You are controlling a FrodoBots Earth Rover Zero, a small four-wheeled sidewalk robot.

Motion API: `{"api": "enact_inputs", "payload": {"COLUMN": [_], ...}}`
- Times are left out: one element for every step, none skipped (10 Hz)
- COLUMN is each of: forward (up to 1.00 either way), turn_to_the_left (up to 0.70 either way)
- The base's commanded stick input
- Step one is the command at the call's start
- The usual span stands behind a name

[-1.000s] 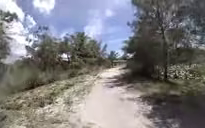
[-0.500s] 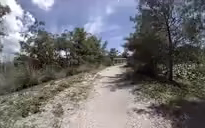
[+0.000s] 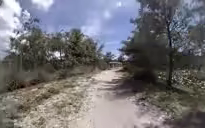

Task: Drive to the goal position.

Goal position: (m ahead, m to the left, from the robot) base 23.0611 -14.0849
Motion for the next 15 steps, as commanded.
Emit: {"api": "enact_inputs", "payload": {"forward": [0.70,0.70,0.70,0.70,0.70,0.70,0.70,0.70,0.70,0.70,0.70,0.70,0.70,0.70,0.70], "turn_to_the_left": [0.00,0.00,0.00,0.00,0.00,0.00,0.00,0.00,0.00,0.00,0.00,0.00,0.00,0.00,0.00]}}
